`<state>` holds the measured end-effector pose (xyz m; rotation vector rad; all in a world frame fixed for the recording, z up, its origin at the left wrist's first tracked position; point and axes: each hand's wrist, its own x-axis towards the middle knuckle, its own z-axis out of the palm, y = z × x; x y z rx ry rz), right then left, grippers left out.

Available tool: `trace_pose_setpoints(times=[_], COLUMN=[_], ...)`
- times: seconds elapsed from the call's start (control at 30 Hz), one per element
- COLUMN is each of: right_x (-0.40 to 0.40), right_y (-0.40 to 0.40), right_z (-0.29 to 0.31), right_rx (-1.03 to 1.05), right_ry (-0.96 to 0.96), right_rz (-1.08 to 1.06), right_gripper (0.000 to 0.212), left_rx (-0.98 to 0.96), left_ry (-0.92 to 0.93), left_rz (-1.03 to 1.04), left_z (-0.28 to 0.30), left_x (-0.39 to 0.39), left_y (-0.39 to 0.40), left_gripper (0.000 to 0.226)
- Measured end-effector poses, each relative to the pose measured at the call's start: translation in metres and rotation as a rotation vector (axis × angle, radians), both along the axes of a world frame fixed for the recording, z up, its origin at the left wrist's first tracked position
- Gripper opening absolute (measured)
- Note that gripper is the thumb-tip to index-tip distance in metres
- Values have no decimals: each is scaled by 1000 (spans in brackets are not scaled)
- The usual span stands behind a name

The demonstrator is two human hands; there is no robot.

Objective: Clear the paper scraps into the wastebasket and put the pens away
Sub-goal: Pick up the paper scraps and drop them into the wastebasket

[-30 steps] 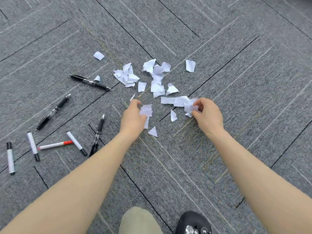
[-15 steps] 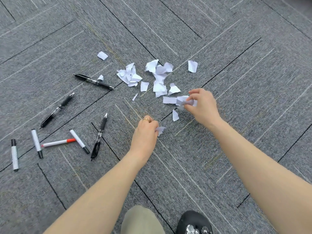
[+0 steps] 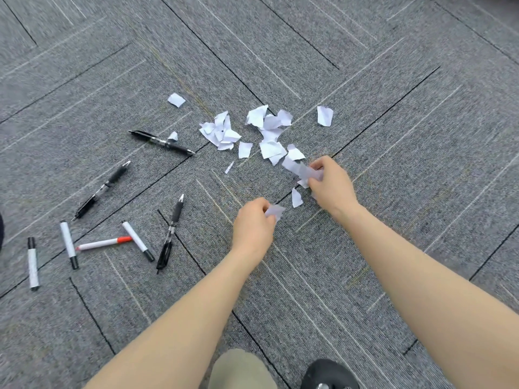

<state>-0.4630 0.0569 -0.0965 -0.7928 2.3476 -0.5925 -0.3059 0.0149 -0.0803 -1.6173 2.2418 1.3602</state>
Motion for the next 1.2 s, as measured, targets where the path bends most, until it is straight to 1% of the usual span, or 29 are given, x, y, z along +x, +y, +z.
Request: trace_pose_setpoints(times=[0.07,0.13,0.2,0.23,0.3,0.37,0.47,0.53,0.57,0.63,0.67,0.77,0.83,0.93,0.97,1.03,1.1,1.13,1.2], right_x=[-4,-8,-13,-17,-25,-30,-26,-18,-15,-13,-12,-10,-6,-2,-2,-1,7,15,43], right_y=[3,9,14,14,10,-2,-29,-46,-51,-54,-53,-46,-43,-45,-45,-45,-45,-47,-57], right_z=[-2,1,7,11,17,20,17,10,5,-10,-13,-13,-11,-7,-6,-2,6,13,31], right_rx=[-46,-101,-145,-168,-218,-246,-225,-158,-127,-102,-101,-119,-114,-106,-105,-132,-203,-247,-330], right_ry=[-69,-129,-169,-178,-218,-244,-277,-233,-172,-1,58,118,150,177,141,-35,-319,-463,-710], right_rz=[-83,-151,-234,-268,-316,-304,-168,-27,37,120,132,137,141,127,78,-124,-362,-441,-492], right_gripper=[6,10,10,15,18,19,21,11,14,26,24,9,11,15,15,16,21,23,26], left_rx=[-30,-63,-109,-141,-204,-266,-330,-383,-413,-454,-447,-343,-255,-136,-101,-9,70,74,29], left_ry=[59,96,76,41,-6,5,28,5,-14,-32,-26,-10,2,33,47,108,171,190,226], left_rz=[-43,-116,-245,-318,-389,-369,-318,-359,-399,-457,-455,-376,-300,-185,-137,-3,132,202,380], left_z=[7,9,5,2,-6,-11,-13,-12,-13,-14,-15,-13,-12,-8,-5,3,15,22,37], left_x=[-13,-28,-39,-43,-46,-47,-46,-47,-48,-47,-47,-49,-47,-35,-27,-6,23,41,82], left_y=[-1,0,2,3,5,8,11,11,11,11,11,9,7,4,3,-6,-20,-30,-56], left_gripper=[18,11,15,17,19,19,15,10,8,9,10,8,9,18,20,20,18,20,26])
